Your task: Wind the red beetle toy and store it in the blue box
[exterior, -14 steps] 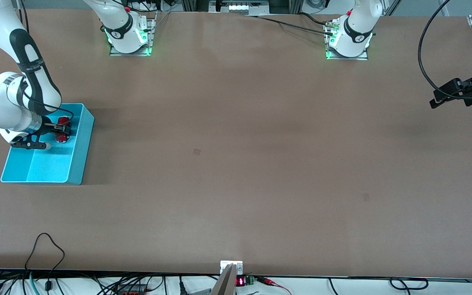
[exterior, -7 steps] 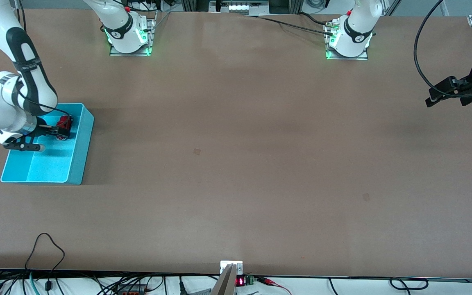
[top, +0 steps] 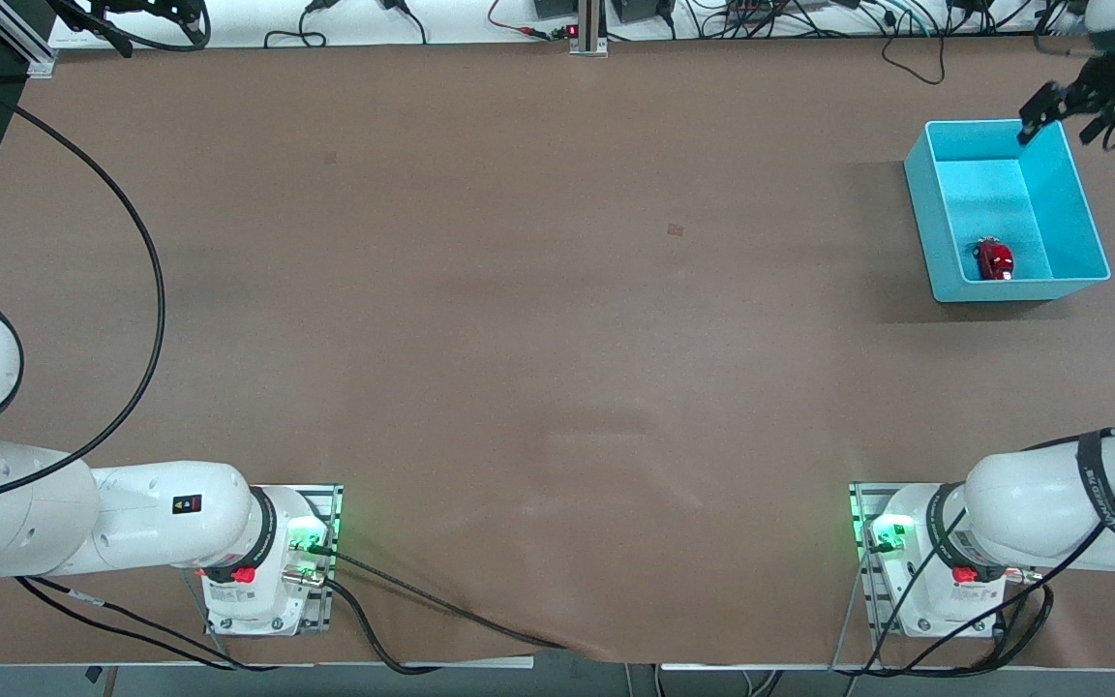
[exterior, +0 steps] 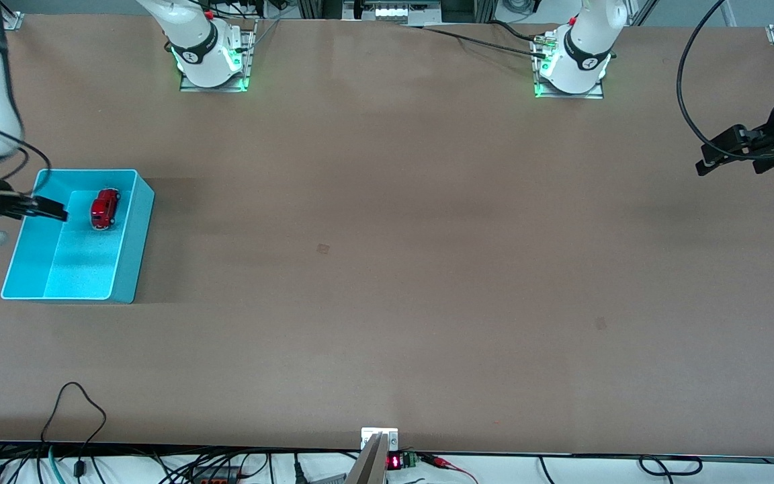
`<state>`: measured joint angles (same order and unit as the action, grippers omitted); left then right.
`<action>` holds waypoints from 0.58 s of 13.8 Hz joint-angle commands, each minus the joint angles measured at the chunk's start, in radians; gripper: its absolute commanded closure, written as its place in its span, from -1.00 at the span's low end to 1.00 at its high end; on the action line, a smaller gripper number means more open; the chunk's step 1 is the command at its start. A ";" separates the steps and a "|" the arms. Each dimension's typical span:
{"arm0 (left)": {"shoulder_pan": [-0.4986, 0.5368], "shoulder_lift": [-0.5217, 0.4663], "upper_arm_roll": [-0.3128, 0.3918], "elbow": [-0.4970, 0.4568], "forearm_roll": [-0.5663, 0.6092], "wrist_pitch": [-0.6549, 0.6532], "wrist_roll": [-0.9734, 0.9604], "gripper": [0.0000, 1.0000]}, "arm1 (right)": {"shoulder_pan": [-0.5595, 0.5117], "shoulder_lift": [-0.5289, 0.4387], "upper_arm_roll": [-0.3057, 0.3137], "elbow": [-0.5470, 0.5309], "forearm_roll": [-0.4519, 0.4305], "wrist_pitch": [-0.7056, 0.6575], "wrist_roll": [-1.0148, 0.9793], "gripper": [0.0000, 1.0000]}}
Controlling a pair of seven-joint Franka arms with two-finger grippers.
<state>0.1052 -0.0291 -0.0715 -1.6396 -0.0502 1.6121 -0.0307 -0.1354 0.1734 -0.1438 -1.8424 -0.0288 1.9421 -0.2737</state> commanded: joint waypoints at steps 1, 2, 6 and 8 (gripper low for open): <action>-0.030 -0.003 0.025 0.012 -0.007 -0.009 0.015 -1.00 | -0.007 -0.015 0.085 0.160 -0.029 -0.185 0.010 -1.00; -0.032 -0.003 0.027 0.010 -0.002 -0.009 0.014 -1.00 | -0.007 -0.017 0.114 0.217 -0.020 -0.252 0.048 -1.00; -0.018 -0.005 0.016 0.007 0.000 -0.006 0.009 -1.00 | 0.020 -0.092 0.234 0.305 -0.026 -0.415 0.261 -1.00; -0.016 -0.005 0.013 0.003 0.000 0.023 0.009 -1.00 | 0.078 -0.121 0.234 0.313 -0.030 -0.440 0.292 -1.00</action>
<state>0.0912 -0.0291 -0.0610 -1.6396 -0.0502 1.6161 -0.0308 -0.0957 0.0796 0.0872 -1.5400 -0.0407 1.5341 -0.0224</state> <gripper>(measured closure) 0.000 0.000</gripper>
